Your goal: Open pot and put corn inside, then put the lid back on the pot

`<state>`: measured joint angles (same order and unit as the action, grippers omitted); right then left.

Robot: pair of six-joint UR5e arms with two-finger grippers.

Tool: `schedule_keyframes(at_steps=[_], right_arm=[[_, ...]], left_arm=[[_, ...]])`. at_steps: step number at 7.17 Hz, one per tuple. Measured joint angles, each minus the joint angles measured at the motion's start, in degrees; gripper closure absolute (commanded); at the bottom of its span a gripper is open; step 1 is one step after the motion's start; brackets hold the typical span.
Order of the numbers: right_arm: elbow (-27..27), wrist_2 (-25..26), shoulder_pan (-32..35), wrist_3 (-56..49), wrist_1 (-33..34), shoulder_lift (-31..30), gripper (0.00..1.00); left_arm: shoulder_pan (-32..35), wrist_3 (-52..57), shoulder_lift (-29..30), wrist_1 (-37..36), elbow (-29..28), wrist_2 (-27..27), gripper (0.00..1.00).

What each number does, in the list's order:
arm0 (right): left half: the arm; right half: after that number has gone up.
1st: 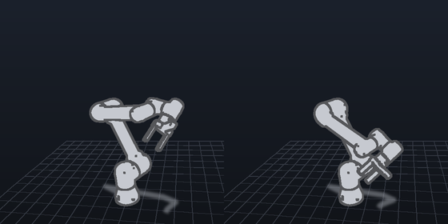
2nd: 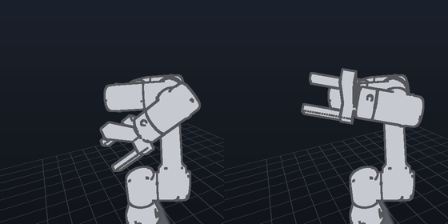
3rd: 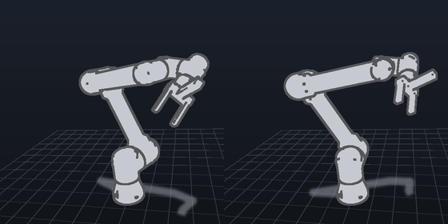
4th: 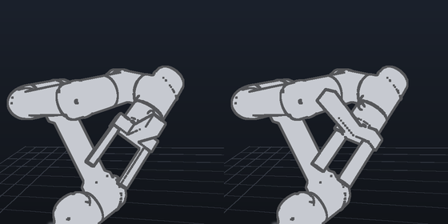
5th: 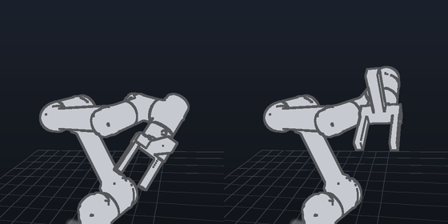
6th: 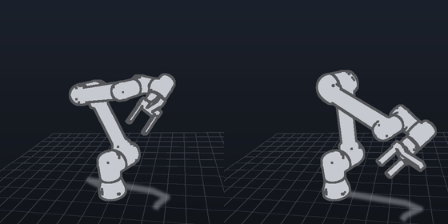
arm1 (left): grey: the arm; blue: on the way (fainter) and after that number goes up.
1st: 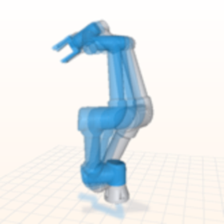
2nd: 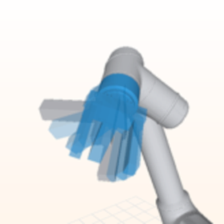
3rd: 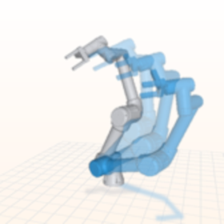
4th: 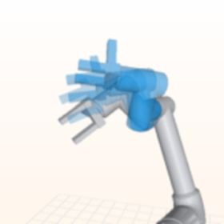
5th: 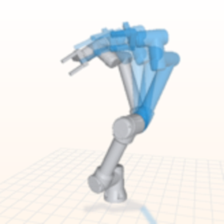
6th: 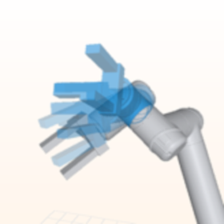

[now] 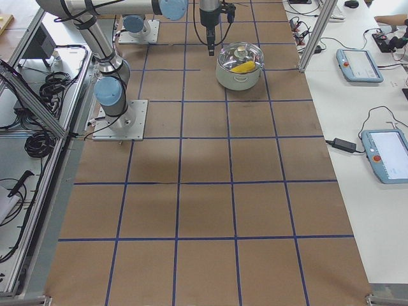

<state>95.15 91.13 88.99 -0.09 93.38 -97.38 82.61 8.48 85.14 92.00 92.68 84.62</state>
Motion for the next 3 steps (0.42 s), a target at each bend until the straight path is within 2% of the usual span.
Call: schedule_keyframes(at_steps=[3], right_arm=[[-1.3, -1.1, 0.1, -0.1, -0.3, 0.2, 0.0]], left_arm=[[-0.4, 0.1, 0.2, 0.0, 0.0, -0.1, 0.0]])
